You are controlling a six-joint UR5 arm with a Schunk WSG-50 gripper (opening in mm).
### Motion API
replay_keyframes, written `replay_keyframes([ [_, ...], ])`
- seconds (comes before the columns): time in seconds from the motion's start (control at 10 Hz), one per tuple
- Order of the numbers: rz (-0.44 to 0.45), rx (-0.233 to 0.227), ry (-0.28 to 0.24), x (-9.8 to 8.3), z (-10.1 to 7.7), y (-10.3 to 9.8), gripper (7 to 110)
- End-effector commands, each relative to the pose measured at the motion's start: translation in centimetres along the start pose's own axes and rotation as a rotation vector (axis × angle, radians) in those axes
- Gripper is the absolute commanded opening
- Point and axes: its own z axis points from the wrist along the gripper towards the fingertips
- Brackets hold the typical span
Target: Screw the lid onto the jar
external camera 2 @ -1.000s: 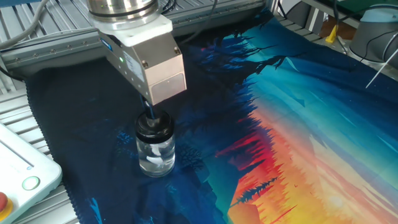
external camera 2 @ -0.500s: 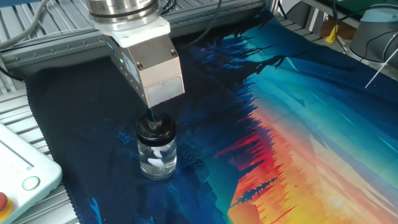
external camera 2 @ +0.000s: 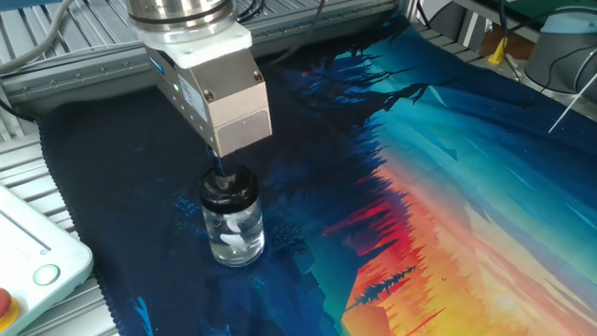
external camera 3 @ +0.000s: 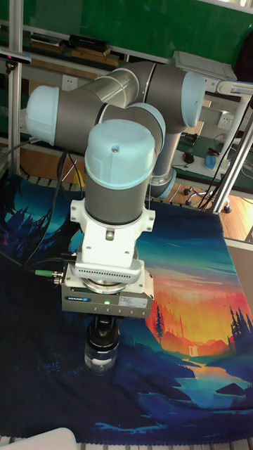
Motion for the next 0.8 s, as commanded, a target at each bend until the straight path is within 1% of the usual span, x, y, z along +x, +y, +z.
replay_keyframes([
  [0.0,0.020,-0.022,0.000,0.1,0.0,1.8,22],
  [0.1,0.010,-0.045,0.006,0.3,0.1,2.6,22],
  [0.2,-0.016,-0.059,0.010,0.4,0.1,2.9,22],
  [0.4,-0.070,-0.063,0.007,0.3,0.2,2.6,22],
  [0.5,-0.107,-0.028,-0.006,-0.1,0.2,1.5,44],
  [0.6,-0.126,-0.001,-0.021,-0.6,0.1,0.8,44],
  [0.7,-0.122,0.005,-0.022,-0.6,0.1,0.8,44],
])
